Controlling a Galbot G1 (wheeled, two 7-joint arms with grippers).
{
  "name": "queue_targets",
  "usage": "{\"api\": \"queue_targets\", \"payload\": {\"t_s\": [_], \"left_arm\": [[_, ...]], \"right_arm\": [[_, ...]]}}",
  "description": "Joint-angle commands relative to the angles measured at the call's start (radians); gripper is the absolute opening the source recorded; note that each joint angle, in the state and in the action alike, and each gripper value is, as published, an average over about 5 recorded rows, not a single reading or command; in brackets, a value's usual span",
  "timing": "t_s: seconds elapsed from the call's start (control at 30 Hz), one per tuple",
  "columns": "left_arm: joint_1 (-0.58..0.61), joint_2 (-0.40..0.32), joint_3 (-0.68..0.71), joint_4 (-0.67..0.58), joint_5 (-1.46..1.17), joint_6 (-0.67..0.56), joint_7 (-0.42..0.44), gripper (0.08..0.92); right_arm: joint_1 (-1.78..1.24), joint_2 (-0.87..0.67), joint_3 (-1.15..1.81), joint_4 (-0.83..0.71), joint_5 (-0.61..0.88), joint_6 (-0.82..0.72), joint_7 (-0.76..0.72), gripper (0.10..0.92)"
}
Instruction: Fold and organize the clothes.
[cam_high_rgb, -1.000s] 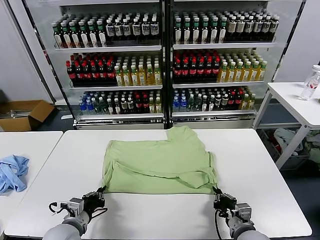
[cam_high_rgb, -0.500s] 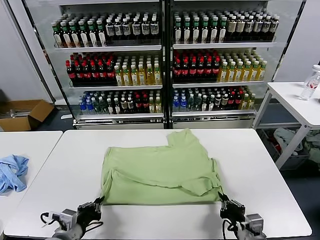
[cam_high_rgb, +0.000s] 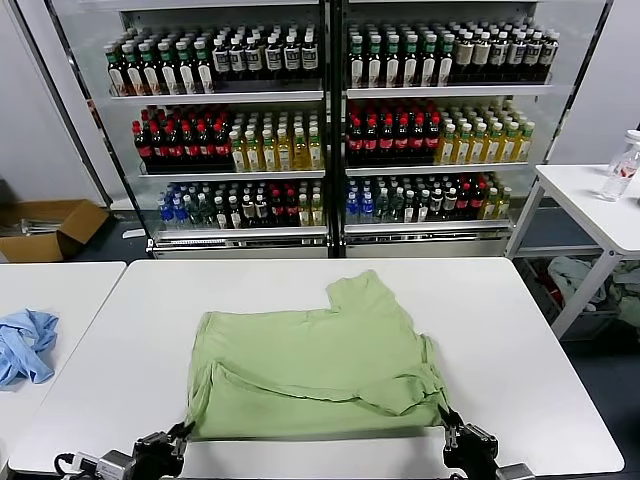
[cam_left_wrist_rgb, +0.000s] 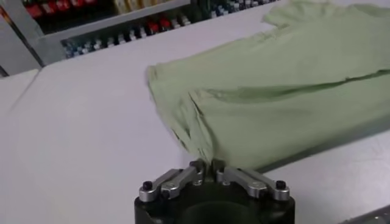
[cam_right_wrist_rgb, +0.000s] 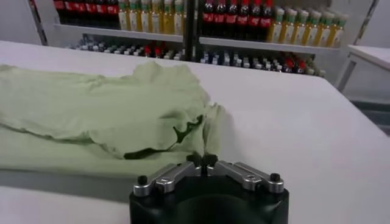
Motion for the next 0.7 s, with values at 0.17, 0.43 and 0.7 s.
{"api": "queue_targets", "payload": {"t_s": [0.17, 0.43, 0.7], "left_arm": [[-0.123, 0.020, -0.057, -0.112, -0.031, -0.047, -0.002, 0.497], [-0.510, 0.031, 0.147, 0.208, -0.089, -0.007, 0.027, 0.714], [-0.782, 0.046, 0.302, 0.484, -0.106, 0.033, 0.026, 0.821]], "right_arm": [[0.127, -0.012, 0.070, 0.105, -0.008, -0.020, 0.031, 0.482], [0.595, -0.026, -0.056, -0.230, 0.063, -0.068, 0.026, 0.716], [0.923, 0.000, -0.250, -0.536, 0.131, -0.111, 0.030, 0.821]]}}
